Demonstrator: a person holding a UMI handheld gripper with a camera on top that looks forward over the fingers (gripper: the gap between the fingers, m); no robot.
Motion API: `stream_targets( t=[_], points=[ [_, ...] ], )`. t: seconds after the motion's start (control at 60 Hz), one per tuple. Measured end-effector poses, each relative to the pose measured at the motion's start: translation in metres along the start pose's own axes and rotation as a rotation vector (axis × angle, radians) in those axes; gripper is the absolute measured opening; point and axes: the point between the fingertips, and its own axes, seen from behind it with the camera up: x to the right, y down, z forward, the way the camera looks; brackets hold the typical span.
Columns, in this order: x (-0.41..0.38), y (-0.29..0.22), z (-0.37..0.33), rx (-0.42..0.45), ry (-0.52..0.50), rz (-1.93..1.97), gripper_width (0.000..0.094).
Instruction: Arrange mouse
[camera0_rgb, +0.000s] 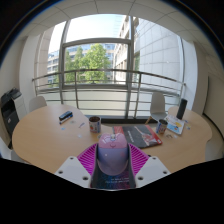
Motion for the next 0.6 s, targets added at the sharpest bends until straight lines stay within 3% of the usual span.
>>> stream_targets(
  t=[0.1,0.217,0.317,0.417,0.517,0.6],
  points=[
    [0.045,0.091,0.040,-0.124,0.009,-0.011,0.0431],
    [0.062,0.147,0.059,-0.224,-0.039,-0.009,0.0442],
    [0.063,0.186,0.071,-0.291,-0.076,0.009,0.0527],
    [0.064,0.181,0.069,-0.276,-0.074,0.024,0.0595],
    [0.070,0.163,0.055,-0.242,-0.051,0.012,0.0861],
    [0.069,0.143,0.032,-0.209,-0.041,0.016,0.0841]
  ],
)
